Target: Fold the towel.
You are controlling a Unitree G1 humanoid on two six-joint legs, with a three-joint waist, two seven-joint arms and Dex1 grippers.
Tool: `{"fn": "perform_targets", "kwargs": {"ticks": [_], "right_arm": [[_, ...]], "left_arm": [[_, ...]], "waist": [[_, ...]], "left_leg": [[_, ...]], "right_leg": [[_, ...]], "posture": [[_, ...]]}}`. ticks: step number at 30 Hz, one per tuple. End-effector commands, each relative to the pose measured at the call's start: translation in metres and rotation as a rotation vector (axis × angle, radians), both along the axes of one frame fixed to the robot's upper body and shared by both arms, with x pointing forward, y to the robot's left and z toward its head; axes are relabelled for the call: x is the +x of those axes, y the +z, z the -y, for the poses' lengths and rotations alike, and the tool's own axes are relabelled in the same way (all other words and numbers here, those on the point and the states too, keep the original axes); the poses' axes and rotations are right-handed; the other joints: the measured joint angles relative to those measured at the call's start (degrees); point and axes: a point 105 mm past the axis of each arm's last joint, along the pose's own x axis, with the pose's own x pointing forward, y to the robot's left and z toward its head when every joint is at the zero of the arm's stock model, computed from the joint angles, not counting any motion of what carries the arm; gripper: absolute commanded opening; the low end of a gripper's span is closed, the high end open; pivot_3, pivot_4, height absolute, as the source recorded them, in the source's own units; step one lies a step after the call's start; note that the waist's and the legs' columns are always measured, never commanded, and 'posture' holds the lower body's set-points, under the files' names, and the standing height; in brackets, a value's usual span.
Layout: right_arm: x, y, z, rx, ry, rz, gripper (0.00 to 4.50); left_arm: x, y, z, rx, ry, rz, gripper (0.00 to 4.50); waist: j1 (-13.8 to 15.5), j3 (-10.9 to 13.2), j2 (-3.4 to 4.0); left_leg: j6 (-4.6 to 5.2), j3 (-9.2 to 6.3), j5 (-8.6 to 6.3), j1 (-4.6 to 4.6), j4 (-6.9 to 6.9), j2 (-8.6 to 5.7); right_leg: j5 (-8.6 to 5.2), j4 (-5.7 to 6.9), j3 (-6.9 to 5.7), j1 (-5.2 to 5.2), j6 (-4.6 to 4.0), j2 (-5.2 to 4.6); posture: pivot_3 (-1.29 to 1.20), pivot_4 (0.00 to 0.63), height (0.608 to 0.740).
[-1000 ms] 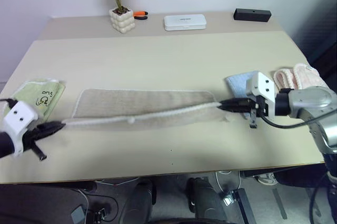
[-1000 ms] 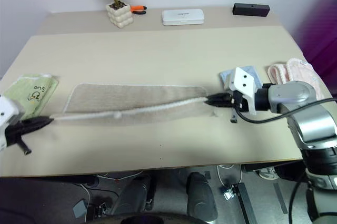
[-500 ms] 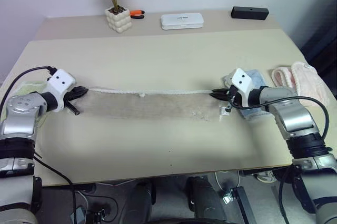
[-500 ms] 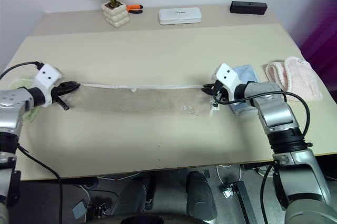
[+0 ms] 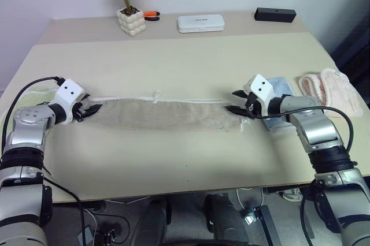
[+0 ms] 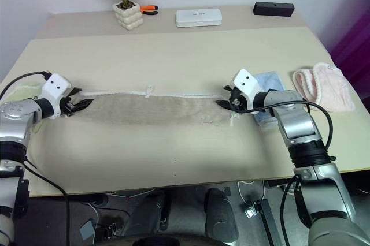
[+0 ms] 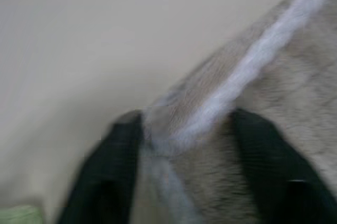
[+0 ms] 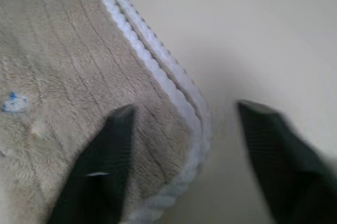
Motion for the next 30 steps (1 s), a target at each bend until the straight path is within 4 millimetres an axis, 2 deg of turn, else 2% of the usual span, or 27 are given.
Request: {"fn": "perform_targets", "kwargs": {"ticks": [1, 4, 7, 8, 10, 13, 14, 16, 18, 20, 23, 26, 30], "right_arm": [[-0.006, 0.033, 0.014, 0.026, -0.045, 0.11, 3.44], [-0.02, 0.04, 0.016, 0.108, -0.053, 0.077, 3.44], [-0.05, 0.037, 0.004, 0.262, -0.006, -0.043, 4.36], [-0.061, 0.033, 0.0, 0.314, -0.005, -0.091, 4.47], [-0.078, 0.022, -0.008, 0.408, -0.025, -0.183, 4.47], [-0.094, 0.009, -0.013, 0.5, -0.084, -0.285, 4.47], [-0.098, 0.005, -0.014, 0.527, -0.109, -0.318, 4.47], [-0.103, 0.0, -0.016, 0.563, -0.149, -0.364, 4.47], [-0.114, -0.013, -0.022, 0.654, -0.214, -0.462, 4.47], [-0.121, -0.022, -0.028, 0.721, -0.271, -0.532, 4.47], [-0.119, -0.03, -0.033, 0.791, -0.35, -0.585, 4.47], [-0.111, -0.04, -0.034, 0.839, -0.449, -0.633, 4.47], [-0.086, -0.049, -0.029, 0.972, -0.626, -0.674, 4.47]], "left_arm": [[-0.002, 0.042, -0.005, -0.179, 0.037, 0.146, 2.97], [-0.011, 0.056, -0.002, -0.282, 0.033, 0.207, 2.97], [-0.024, 0.063, 0.012, -0.332, -0.01, 0.229, 2.97], [-0.029, 0.058, 0.025, -0.294, -0.059, 0.209, 2.97], [-0.043, 0.039, 0.066, -0.196, -0.213, 0.133, 2.97], [-0.066, 0.016, 0.121, -0.112, -0.418, 0.065, 2.97], [-0.074, 0.011, 0.137, -0.111, -0.476, 0.05, 2.97], [-0.084, 0.007, 0.156, -0.127, -0.534, 0.038, 2.97], [-0.101, 0.001, 0.199, -0.189, -0.662, 0.029, 2.97], [-0.114, 0.0, 0.226, -0.232, -0.738, 0.027, 2.97], [-0.119, 0.002, 0.238, -0.273, -0.761, 0.024, 2.97], [-0.122, 0.002, 0.242, -0.272, -0.779, 0.022, 2.97], [-0.121, 0.005, 0.237, -0.26, -0.773, 0.034, 2.97]], "waist": [[0.0, 0.0, 0.0], [-0.1, 0.0, -0.01], [-0.1, 0.0, -0.02], [-0.1, 0.0, -0.02], [0.0, 0.0, -0.02], [0.3, 0.0, 0.01], [0.4, 0.0, 0.01], [0.5, 0.0, 0.0], [0.6, -0.1, -0.02], [1.0, -0.1, -0.01], [0.8, -0.1, 0.0], [0.7, -0.1, 0.05], [0.1, -0.2, 0.04]], "left_leg": [[0.0, -0.01, 0.0, 0.0, 0.01, 0.0], [0.0, -0.03, 0.0, 0.01, 0.01, 0.02], [0.0, -0.1, 0.0, 0.02, -0.02, 0.16], [0.0, -0.1, -0.01, 0.02, -0.03, 0.21], [0.01, -0.13, -0.01, 0.05, -0.04, 0.26], [0.01, -0.15, -0.01, 0.09, -0.02, 0.25], [0.0, -0.15, -0.01, 0.08, -0.01, 0.24], [0.0, -0.15, -0.01, 0.06, 0.03, 0.24], [0.0, -0.15, -0.01, 0.07, 0.02, 0.26], [0.01, -0.16, -0.01, 0.09, -0.02, 0.29], [0.01, -0.14, -0.01, 0.1, -0.02, 0.27], [0.02, -0.14, -0.01, 0.12, 0.01, 0.25], [0.02, -0.1, -0.01, 0.13, 0.01, 0.28]], "right_leg": [[0.0, 0.0, 0.0, 0.0, 0.0, 0.0], [0.0, 0.01, 0.0, 0.01, 0.0, 0.0], [0.0, 0.0, 0.01, 0.03, 0.0, 0.01], [-0.01, -0.02, 0.01, 0.04, 0.0, 0.02], [-0.01, -0.03, 0.04, 0.06, -0.01, 0.01], [0.0, -0.04, 0.12, 0.1, -0.01, -0.03], [0.0, -0.07, 0.12, 0.12, -0.02, -0.04], [-0.01, -0.12, 0.13, 0.15, -0.03, -0.04], [-0.01, -0.13, 0.12, 0.15, -0.04, -0.01], [-0.02, -0.12, 0.11, 0.17, -0.04, 0.03], [-0.01, -0.09, 0.15, 0.13, -0.04, 0.03], [-0.01, -0.09, 0.14, 0.13, -0.07, 0.19], [-0.02, -0.11, 0.14, 0.15, -0.08, 0.27]], "posture": [[0.0, 0.15, 0.74], [0.0, 0.15, 0.74], [0.0, 0.15, 0.74], [0.0, 0.15, 0.74], [0.0, 0.15, 0.74], [0.0, 0.15, 0.74], [0.0, 0.15, 0.74], [0.0, 0.15, 0.74], [0.0, 0.15, 0.74], [0.0, 0.15, 0.74], [0.0, 0.15, 0.74], [0.0, 0.15, 0.74], [0.0, 0.15, 0.74]]}}
